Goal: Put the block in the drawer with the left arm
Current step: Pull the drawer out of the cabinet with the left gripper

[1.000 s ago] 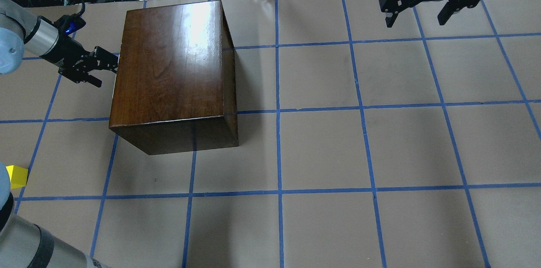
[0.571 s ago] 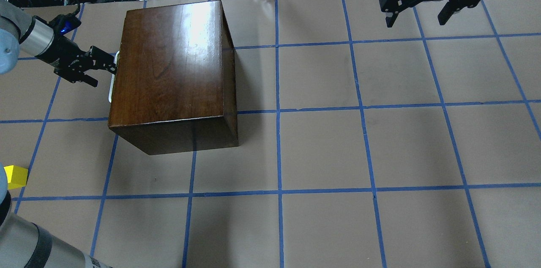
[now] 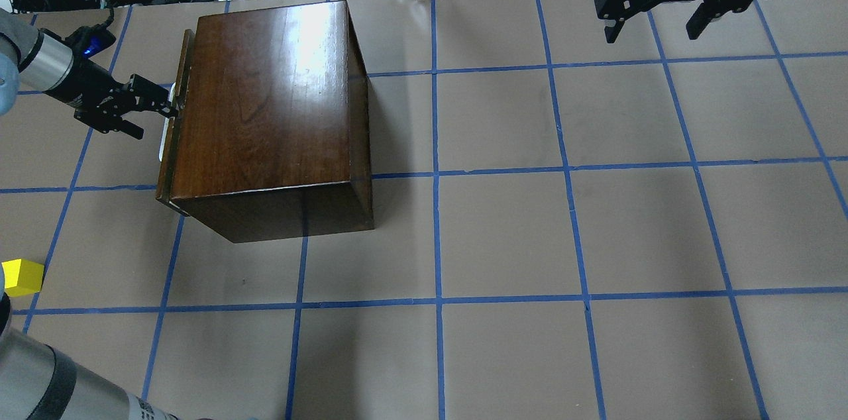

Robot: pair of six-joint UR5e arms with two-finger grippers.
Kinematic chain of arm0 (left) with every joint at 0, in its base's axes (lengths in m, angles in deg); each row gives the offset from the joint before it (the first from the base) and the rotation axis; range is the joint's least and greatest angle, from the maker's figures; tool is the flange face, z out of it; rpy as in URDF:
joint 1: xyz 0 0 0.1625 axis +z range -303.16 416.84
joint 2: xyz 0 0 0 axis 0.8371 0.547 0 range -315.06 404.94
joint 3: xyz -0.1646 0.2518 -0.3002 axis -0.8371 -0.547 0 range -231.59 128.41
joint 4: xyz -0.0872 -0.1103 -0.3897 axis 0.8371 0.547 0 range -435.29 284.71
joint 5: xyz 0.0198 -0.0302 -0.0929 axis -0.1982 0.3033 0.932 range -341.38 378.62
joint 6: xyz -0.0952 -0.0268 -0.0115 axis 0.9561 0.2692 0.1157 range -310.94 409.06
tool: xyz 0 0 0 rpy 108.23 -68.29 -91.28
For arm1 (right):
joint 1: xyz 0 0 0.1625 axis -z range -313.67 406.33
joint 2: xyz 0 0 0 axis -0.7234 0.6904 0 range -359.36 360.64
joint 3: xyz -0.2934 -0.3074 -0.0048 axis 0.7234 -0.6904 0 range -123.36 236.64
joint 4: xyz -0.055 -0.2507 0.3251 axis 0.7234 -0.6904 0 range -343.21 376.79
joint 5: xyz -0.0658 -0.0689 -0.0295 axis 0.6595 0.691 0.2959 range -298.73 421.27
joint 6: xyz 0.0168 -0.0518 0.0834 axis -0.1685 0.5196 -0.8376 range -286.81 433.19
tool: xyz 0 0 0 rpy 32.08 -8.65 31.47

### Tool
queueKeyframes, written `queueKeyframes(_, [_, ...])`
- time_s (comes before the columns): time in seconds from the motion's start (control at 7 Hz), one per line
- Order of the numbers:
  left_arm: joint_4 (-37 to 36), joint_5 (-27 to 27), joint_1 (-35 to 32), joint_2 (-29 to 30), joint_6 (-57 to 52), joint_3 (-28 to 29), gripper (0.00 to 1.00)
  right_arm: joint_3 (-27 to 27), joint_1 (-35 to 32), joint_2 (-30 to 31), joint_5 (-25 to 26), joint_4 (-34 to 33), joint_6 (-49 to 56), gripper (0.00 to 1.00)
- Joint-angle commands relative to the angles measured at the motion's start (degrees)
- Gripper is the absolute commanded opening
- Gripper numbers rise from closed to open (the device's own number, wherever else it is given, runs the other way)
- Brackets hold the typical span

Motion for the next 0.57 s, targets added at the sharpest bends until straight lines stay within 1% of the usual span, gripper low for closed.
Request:
queueKeyframes(0.0, [0.0,0.0,1.0,0.1,-0.3,0.1,1.00,0.0,-0.1,0.1,0.0,0.0,0.0,1.00])
queueKeyframes(0.29, [0.0,-2.1,3.6,0.0,-1.4,0.2,1.00,0.0,0.0,0.0,-0.1,0.0,0.0,1.00])
queueKeyframes(0.43, [0.0,-2.1,4.0,0.0,-1.4,0.2,1.00,0.0,-0.1,0.0,0.0,0.0,0.0,1.00])
